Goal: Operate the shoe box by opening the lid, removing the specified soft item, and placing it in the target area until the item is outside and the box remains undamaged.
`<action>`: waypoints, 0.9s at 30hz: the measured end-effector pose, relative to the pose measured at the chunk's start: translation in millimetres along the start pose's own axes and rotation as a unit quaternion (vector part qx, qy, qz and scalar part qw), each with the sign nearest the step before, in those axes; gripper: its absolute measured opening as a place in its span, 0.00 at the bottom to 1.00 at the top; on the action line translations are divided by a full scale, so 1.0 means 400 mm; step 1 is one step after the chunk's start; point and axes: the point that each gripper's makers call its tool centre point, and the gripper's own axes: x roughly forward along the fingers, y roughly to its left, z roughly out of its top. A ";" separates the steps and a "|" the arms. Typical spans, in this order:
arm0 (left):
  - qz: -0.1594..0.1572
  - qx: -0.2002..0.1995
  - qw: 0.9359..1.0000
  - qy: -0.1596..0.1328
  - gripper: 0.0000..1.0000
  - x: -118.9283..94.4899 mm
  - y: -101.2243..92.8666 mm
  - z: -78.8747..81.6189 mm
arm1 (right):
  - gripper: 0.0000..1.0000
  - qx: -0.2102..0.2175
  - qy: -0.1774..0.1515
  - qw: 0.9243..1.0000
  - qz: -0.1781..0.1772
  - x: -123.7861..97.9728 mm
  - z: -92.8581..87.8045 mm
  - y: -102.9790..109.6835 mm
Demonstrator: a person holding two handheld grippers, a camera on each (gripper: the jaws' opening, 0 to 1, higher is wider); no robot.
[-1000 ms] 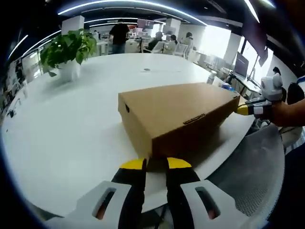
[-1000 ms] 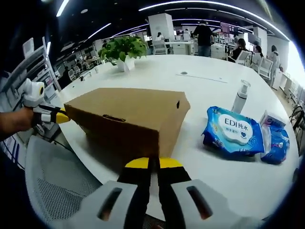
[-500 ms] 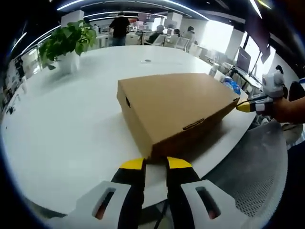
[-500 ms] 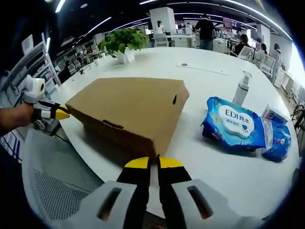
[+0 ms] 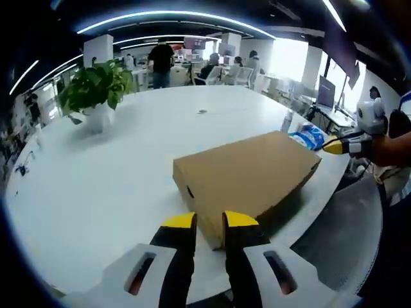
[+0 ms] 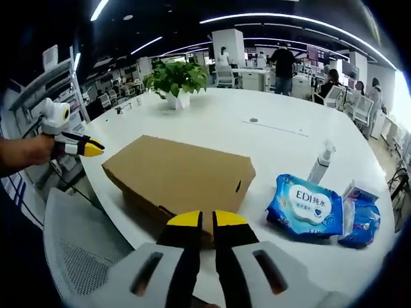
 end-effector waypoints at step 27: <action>-0.018 0.018 0.999 0.032 0.15 0.047 -0.047 -0.073 | 0.05 0.001 0.029 1.000 0.003 0.040 -0.080 -0.009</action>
